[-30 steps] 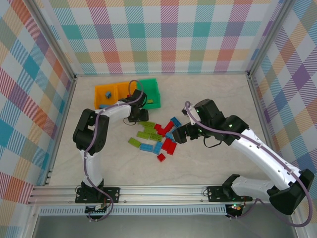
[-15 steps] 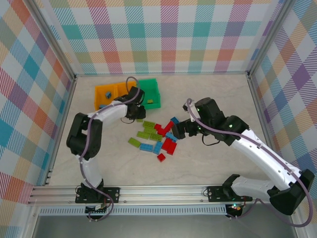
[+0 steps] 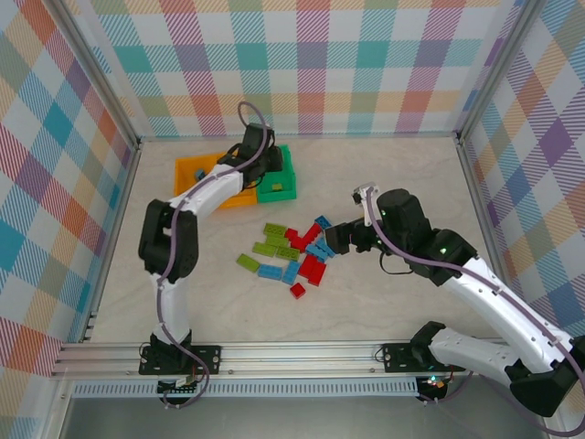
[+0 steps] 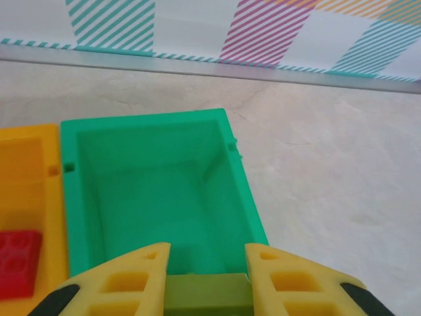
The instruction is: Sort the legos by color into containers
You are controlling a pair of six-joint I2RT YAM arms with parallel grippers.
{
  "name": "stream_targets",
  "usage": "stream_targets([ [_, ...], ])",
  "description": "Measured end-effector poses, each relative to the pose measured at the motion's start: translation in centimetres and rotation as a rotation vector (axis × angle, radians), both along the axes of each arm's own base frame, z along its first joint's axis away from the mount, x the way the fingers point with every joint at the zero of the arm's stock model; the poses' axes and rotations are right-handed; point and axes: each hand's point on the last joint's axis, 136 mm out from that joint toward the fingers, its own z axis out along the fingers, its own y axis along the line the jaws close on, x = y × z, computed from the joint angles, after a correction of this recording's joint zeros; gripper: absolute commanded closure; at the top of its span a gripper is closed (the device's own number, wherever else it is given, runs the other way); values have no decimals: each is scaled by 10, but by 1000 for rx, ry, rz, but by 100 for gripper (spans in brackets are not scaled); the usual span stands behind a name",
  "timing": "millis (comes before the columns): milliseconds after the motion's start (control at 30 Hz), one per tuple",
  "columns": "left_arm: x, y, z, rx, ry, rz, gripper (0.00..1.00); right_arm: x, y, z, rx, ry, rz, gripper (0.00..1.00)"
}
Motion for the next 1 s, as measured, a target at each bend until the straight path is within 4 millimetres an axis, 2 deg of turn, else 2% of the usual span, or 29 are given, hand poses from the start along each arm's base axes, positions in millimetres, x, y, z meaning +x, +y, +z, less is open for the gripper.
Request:
stream_targets([
  [67,10,-3,-15,21,14,0,52,-2,-2,2,7,-1,-5,0],
  [133,14,-4,-19,30,19,1,48,-5,-5,6,19,-9,-12,0],
  [200,15,-4,-13,31,17,2,47,-7,-9,10,27,-19,-25,0],
  [267,16,-5,1,17,-5,-1,48,-7,-14,10,26,-19,-47,0],
  [367,3,-7,23,0,-9,-25,50,-4,-16,2,4,5,-75,0],
  [400,-4,-8,31,-7,-11,-38,51,-2,-15,-2,-4,16,-79,0],
  [500,-40,-19,64,-23,-22,-134,53,2,-13,-11,-26,44,-87,0],
  [600,-93,-44,89,-17,-32,-297,53,6,-14,-17,-23,56,-104,0],
  [667,-129,-64,91,1,-20,-409,53,9,-18,-20,-9,69,-125,0],
  [733,-154,-79,79,39,15,-488,52,13,-23,-23,4,89,-150,0],
  [833,-179,-98,41,101,110,-565,50,14,-27,-29,20,120,-167,0],
  [1000,-186,-106,-32,165,281,-595,46,7,-24,-34,41,152,-148,0],
])
